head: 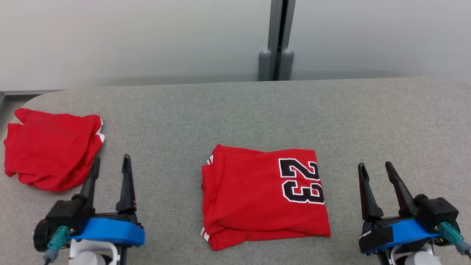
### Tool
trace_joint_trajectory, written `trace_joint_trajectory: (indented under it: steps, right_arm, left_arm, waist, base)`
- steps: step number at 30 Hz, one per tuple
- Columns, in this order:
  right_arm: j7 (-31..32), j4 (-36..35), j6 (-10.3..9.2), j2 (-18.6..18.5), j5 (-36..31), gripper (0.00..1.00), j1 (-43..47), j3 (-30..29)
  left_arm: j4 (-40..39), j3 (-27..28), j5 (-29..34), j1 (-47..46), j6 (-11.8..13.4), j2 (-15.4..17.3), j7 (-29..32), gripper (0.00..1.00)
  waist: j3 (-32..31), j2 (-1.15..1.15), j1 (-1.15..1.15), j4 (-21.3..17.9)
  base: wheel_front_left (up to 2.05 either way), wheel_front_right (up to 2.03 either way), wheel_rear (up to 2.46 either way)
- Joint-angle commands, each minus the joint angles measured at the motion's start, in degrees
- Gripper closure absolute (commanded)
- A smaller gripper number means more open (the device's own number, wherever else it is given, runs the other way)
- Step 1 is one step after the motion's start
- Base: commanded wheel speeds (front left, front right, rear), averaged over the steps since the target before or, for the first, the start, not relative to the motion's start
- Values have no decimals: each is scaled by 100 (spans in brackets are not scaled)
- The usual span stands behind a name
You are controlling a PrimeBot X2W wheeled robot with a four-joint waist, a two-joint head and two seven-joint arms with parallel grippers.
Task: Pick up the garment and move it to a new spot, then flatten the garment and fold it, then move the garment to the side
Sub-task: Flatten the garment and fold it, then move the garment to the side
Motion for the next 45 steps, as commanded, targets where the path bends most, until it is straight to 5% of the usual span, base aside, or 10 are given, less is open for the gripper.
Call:
trace_joint_trajectory:
  steps: [1,9,32,45]
  right_arm:
    - [-28,1,1,-6,-31,0,70,0]
    - [29,-124,1,-6,-139,0,285,-52]
    - [534,-588,1,-6,-310,0,677,-85]
    - [714,-277,1,-6,-509,0,-414,304]
  left_arm:
    - [-57,117,44,29,35,22,-22,0]
    - [-285,758,293,422,81,-96,-25,0]
    - [37,786,846,543,-28,-268,-26,0]
    - [22,828,922,367,-126,-381,-26,0]
  waist:
    - [-37,0,0,-5]
    - [-237,0,0,66]
    - [-278,0,0,124]
    - [-38,0,0,196]
  base:
    - [0,0,0]
    - [0,0,0]
    - [0,0,0]
    - [0,0,0]
